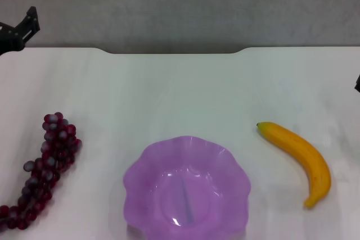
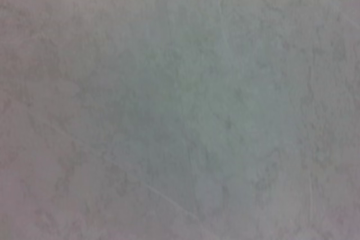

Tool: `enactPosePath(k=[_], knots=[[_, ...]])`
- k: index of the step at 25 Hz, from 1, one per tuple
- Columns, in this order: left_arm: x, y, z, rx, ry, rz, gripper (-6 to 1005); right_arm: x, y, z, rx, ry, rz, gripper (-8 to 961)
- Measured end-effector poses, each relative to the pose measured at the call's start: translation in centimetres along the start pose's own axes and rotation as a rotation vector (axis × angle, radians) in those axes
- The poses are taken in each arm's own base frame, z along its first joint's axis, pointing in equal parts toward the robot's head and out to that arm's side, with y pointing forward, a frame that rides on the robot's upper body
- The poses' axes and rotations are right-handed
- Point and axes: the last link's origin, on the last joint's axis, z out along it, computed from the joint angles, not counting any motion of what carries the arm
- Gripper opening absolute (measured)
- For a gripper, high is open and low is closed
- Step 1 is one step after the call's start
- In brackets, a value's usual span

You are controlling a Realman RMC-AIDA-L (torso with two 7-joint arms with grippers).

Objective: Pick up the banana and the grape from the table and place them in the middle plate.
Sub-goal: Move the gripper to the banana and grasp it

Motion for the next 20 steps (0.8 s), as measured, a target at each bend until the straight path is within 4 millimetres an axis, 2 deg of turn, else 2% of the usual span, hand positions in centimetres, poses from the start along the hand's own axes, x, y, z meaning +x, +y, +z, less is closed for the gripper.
enactPosePath(k=[4, 20], knots=[[0.18, 0.06, -0.11, -0.001, 0.005, 0.002, 865, -0.67, 0.02, 0.08, 0.006, 0.025, -0.018, 861], [0.52, 0.1, -0.39, -0.001, 0.011, 0.001, 865, -0.88, -0.5, 0.01, 0.025, 0.041, 0.007, 862]])
